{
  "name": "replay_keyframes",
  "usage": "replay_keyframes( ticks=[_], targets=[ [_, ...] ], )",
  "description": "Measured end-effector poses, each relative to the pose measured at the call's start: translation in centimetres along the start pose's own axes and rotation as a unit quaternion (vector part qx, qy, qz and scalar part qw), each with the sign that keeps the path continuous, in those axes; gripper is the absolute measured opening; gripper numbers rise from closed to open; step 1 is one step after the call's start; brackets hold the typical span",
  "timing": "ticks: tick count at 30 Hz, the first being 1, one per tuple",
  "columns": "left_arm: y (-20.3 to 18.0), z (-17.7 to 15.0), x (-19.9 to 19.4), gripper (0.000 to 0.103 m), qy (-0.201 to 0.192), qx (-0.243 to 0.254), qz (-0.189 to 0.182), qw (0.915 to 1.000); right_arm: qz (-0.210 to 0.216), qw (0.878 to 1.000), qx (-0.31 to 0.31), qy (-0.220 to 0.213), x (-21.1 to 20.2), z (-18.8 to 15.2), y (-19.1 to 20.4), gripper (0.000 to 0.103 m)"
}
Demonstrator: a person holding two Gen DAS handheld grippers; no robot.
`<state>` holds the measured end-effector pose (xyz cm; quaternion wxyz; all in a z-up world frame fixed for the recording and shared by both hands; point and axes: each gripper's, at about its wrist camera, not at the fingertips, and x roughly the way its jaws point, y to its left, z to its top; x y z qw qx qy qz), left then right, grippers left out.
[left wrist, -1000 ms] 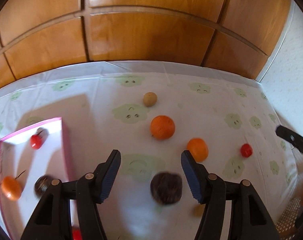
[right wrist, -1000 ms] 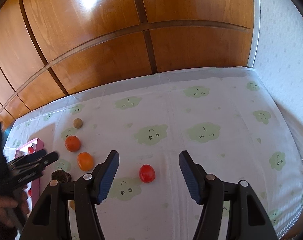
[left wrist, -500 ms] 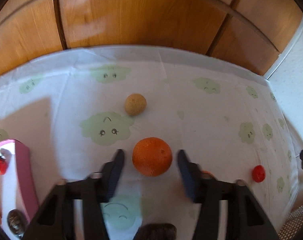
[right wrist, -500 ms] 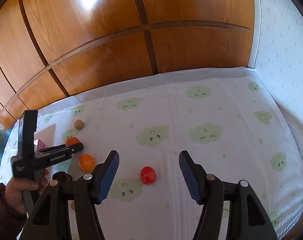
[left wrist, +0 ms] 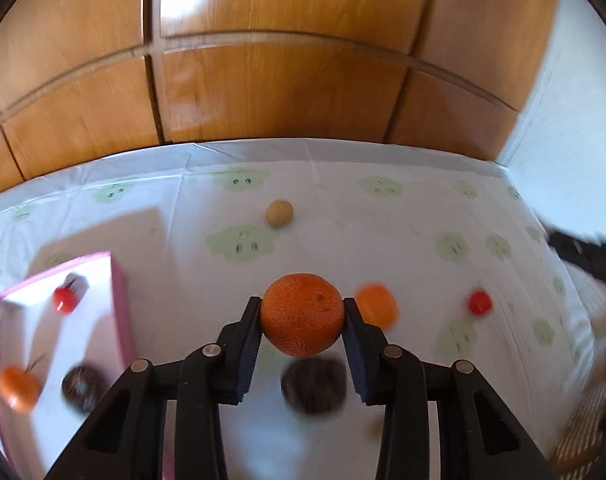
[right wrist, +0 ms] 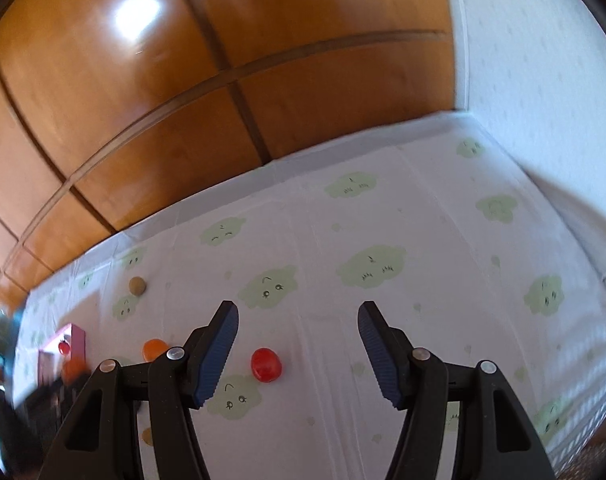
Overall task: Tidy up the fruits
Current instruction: 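Lift the orange with the left tool while the right tool grasps the tan round fruit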
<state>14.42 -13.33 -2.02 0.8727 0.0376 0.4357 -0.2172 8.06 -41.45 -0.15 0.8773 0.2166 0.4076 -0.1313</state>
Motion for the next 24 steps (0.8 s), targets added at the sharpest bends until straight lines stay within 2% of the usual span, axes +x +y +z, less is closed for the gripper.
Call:
replay_keyframes(
  ticks=[6, 11, 15, 21, 24],
  targets=[
    [-2.0, -6.7, -3.6, 0.039, -0.004, 0.044, 0.003, 0.999, -0.006, 1.0, -0.009, 0.01, 0.3, -0.3, 0.3, 0.063],
    [-3.3, -10.6, -3.4, 0.039, 0.006, 0.068, 0.006, 0.9976, -0.002, 0.999, -0.046, 0.028, 0.9, -1.1, 1.7, 0.063],
    [-3.7, -12.0, -2.1, 0.039, 0.019, 0.072, 0.009, 0.9972, 0.022, 0.994, -0.09, 0.051, 1.5, -2.0, 3.6, 0.062],
    [-3.3, -12.6, -1.9, 0.039, 0.005, 0.068, 0.005, 0.9977, 0.083, 0.98, -0.151, 0.097, 2.7, -3.5, 7.8, 0.043],
    [-3.4, -12.6, -1.6, 0.039, -0.001, 0.076, 0.008, 0.9971, 0.112, 0.972, -0.174, 0.112, 3.5, -3.4, 10.8, 0.042]
  ],
)
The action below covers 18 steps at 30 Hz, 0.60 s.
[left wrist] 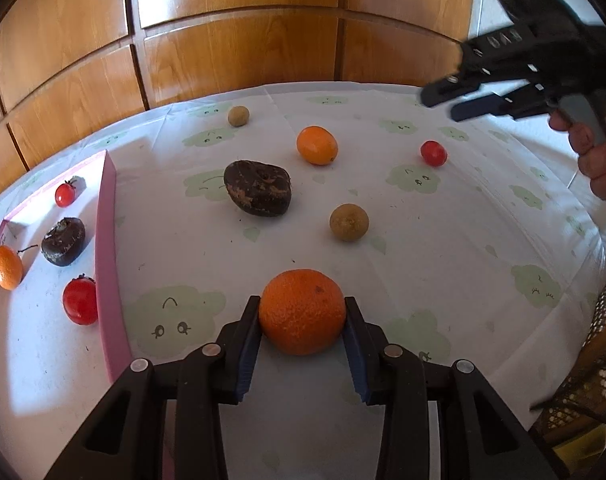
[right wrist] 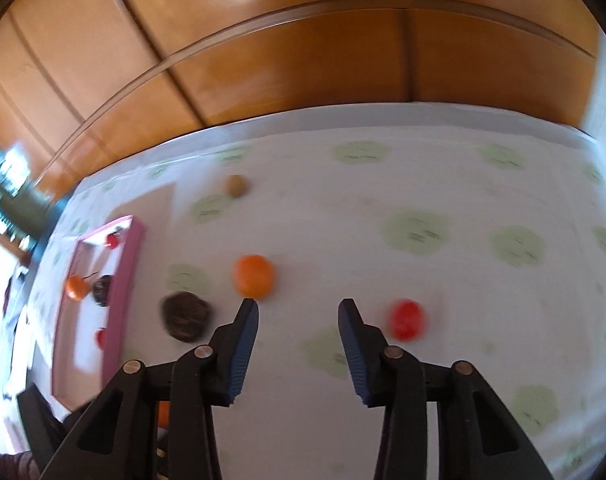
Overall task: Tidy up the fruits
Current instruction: 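Lift the orange with the left tool while the right tool grasps the tan round fruit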
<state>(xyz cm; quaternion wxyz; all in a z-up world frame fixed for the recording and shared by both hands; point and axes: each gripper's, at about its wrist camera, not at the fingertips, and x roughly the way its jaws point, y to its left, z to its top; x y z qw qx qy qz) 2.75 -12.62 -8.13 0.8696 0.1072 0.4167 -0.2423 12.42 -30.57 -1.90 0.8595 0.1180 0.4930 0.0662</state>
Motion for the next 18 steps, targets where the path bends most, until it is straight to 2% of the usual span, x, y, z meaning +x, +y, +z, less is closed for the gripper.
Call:
replay_keyframes(
  ticks=[2, 8, 18],
  targets=[
    [0.1, -0.2, -0.1, 0.039, -0.004, -0.001, -0.002, 1.0, 0.017, 1.0, -0.019, 0.008, 1.3, 1.6, 1.9, 0.042],
    [0.0, -0.4, -0.1, 0.04, -0.016, 0.006, -0.001, 0.9999, 0.024, 0.997, -0.064, 0.032, 6.4, 6.4, 5.9, 0.042],
    [0.3, -0.7, -0.2, 0.04, -0.028, 0.007, -0.014, 0.9995, -0.03, 0.995, -0.082, 0.052, 13.1, 11.3, 8.1, 0.043]
  ],
)
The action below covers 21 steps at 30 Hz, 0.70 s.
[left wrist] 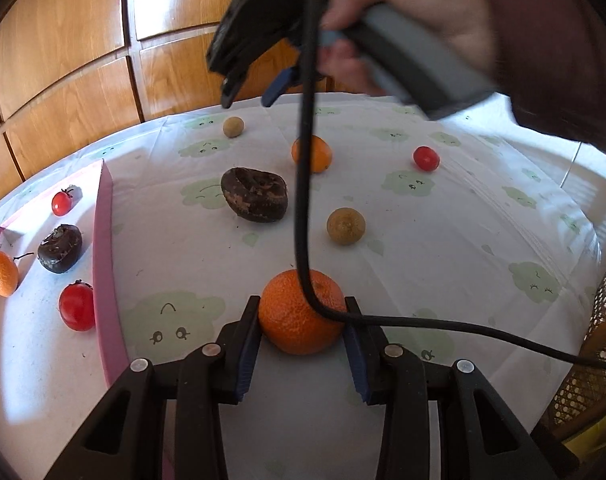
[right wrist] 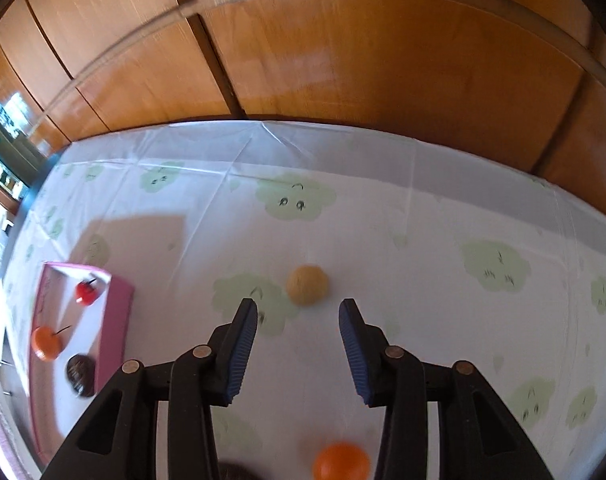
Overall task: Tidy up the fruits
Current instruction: 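Lift the orange with the left tool while the right tool grasps the tan round fruit, then carry the orange into the pink tray and open the left tool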
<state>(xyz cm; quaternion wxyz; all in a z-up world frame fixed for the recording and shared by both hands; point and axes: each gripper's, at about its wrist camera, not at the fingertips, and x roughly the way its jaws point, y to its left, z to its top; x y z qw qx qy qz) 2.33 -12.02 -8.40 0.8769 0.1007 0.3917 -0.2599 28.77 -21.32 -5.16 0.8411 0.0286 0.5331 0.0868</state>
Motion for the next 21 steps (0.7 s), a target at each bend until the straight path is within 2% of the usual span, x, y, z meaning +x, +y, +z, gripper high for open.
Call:
replay_keyframes(
  ticks=[6, 7, 9, 10, 16, 21],
  targets=[
    [0.2, -0.1, 0.0, 0.04, -0.003, -0.002, -0.006, 1.0, -0.023, 1.0, -0.002, 0.016, 2.9, 1.4, 0.4, 0.043],
    [0.3, 0.0, 0.0, 0.04, -0.003, -0.002, -0.006, 1.0, -0.029, 0.999, -0.007, 0.021, 3.4, 1.5, 0.6, 0.041],
    [0.3, 0.0, 0.0, 0.04, -0.004, -0.001, -0.006, 1.0, -0.05, 0.998, -0.019, 0.034, 4.2, 1.4, 0.8, 0.027],
    [0.1, -0.2, 0.0, 0.04, -0.005, -0.001, -0.006, 1.0, -0.052, 0.998, -0.023, 0.03, 4.1, 1.3, 0.9, 0.027],
    [0.2, 0.0, 0.0, 0.04, -0.004, -0.002, -0.006, 1.0, -0.045, 0.998, -0.036, 0.011, 0.7, -0.4, 0.0, 0.027],
    [0.1, 0.0, 0.0, 0.04, -0.003, -0.005, -0.005, 1.0, -0.024, 0.999, -0.036, 0.006, -4.3, -4.1, -2.3, 0.027]
  ],
)
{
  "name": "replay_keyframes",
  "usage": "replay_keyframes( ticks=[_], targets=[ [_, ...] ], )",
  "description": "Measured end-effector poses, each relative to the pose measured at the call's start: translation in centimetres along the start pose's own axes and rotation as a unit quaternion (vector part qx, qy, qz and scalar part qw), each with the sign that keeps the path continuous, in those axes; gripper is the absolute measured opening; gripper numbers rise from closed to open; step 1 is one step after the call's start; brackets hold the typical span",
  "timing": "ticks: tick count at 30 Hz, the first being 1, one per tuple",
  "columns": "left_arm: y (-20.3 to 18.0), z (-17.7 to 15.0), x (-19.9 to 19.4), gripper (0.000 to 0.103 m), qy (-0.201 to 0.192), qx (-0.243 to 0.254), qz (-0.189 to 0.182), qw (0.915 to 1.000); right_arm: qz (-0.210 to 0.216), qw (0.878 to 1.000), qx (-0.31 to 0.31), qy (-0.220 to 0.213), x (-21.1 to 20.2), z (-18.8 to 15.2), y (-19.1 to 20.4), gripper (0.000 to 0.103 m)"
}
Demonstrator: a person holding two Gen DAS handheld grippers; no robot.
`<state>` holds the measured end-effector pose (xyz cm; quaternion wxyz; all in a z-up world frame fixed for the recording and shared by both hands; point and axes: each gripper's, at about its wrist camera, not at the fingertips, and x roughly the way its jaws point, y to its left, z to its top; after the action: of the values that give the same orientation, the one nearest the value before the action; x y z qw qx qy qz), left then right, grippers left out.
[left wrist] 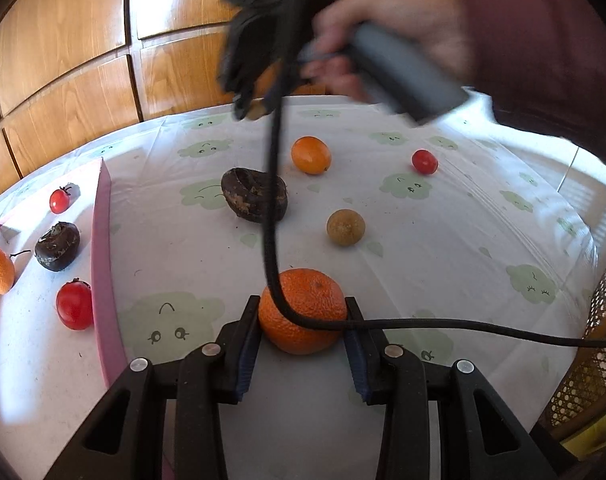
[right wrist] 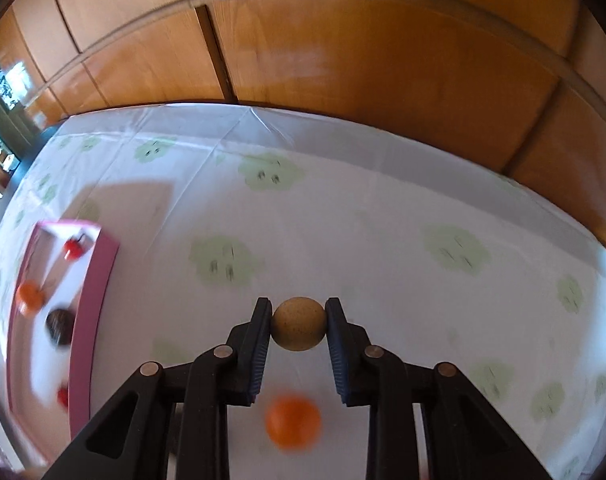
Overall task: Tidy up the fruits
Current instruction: 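Carry the orange into the pink tray and open the left tool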
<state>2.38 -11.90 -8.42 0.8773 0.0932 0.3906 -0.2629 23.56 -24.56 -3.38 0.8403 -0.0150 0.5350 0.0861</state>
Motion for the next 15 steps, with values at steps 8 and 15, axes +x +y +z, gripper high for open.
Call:
replay_keyframes(
  ticks=[8, 15],
  targets=[
    [-0.1, 0.0, -0.2, 0.04, -0.001, -0.003, 0.003, 1.0, -0.002, 1.0, 0.02, 0.01, -5.4, -8.1, -4.2, 0.027],
    [-0.4, -0.2, -0.2, 0.04, -0.006, 0.025, 0.008, 0.9996, -0.001, 0.999, 0.02, 0.032, -6.5, -12.4, -5.9, 0.027]
  ],
)
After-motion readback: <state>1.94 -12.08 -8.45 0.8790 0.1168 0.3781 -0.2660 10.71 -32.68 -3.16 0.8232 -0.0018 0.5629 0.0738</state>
